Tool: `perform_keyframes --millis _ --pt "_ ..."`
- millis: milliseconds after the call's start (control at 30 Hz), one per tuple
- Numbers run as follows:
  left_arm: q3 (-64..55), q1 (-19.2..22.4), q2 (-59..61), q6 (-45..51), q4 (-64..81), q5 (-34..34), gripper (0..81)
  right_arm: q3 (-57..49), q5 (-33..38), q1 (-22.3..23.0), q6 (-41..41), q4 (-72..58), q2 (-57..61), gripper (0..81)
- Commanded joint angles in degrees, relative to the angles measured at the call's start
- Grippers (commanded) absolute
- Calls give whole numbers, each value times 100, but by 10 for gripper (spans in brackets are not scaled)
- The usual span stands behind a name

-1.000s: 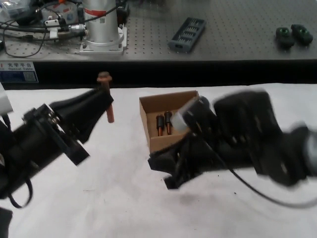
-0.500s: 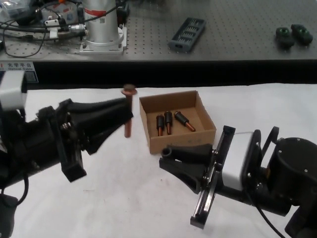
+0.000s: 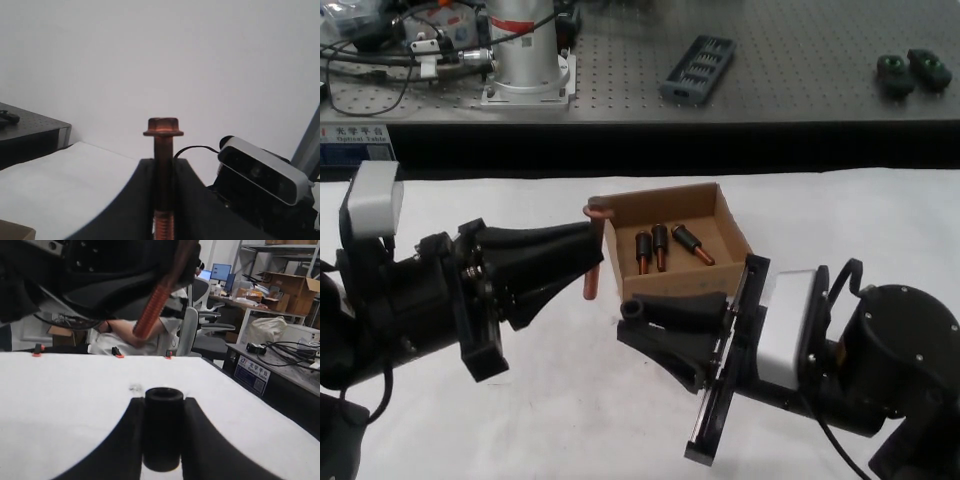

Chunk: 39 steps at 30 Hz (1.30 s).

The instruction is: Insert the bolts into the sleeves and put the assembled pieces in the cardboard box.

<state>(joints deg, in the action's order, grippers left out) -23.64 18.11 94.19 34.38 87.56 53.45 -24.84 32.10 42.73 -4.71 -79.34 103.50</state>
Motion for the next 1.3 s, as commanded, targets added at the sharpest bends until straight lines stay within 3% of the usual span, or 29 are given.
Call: perform_keyframes --millis 0,267,1267 --pt "-57 9 18 50 144 -324 6 -35 67 11 281 -443 107 66" --pt "-57 19 26 82 144 -309 6 -352 145 11 901 -764 609 66" --pt "-57 209 26 -394 144 -172 6 -670 748 11 1659 -899 668 66"
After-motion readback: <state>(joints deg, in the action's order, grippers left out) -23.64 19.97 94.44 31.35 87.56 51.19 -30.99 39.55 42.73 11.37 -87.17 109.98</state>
